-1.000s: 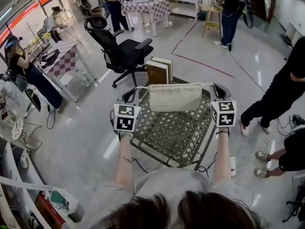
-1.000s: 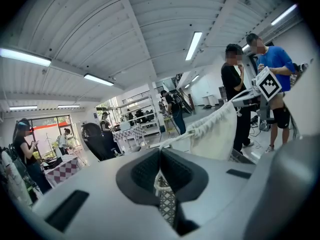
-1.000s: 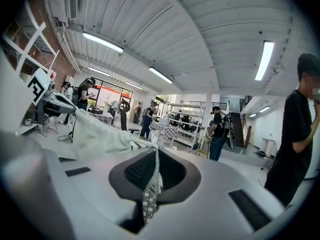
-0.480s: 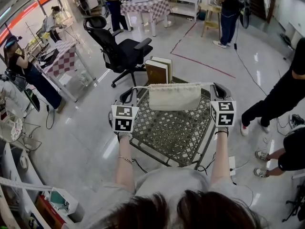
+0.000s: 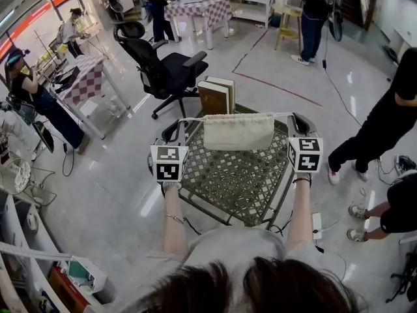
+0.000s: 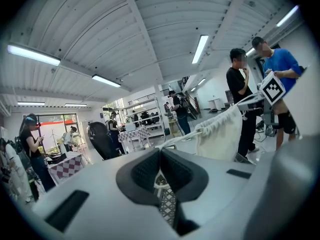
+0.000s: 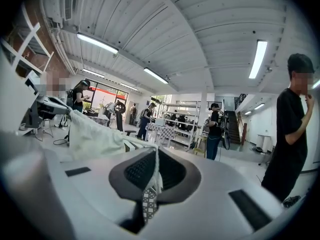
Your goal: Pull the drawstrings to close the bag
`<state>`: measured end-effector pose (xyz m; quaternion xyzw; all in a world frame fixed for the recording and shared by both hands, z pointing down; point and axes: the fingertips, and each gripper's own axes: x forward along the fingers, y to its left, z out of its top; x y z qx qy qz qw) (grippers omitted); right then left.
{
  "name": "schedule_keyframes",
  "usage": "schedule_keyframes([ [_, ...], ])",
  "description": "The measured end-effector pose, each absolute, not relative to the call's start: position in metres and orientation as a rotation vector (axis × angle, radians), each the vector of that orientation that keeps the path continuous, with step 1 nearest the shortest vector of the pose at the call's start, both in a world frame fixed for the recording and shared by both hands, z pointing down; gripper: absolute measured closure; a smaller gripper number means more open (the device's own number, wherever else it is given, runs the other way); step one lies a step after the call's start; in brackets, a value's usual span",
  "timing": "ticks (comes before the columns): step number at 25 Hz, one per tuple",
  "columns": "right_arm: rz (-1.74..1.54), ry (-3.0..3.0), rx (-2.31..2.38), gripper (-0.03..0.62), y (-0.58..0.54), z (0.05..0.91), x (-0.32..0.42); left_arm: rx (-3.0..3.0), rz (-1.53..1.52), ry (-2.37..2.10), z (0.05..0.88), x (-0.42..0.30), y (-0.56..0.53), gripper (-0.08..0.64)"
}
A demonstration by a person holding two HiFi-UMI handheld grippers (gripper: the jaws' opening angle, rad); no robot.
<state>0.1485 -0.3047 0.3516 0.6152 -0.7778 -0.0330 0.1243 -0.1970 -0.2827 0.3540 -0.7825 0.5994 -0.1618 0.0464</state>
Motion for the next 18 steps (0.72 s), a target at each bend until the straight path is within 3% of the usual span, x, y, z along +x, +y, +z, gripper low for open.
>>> schedule_keyframes([
  [18,-0.079,-2.225,1.841,0.568,-0.305,0.353,0.164,-2.38,-0.519,1.776,0.35,-0.197,-0.283,0.532],
])
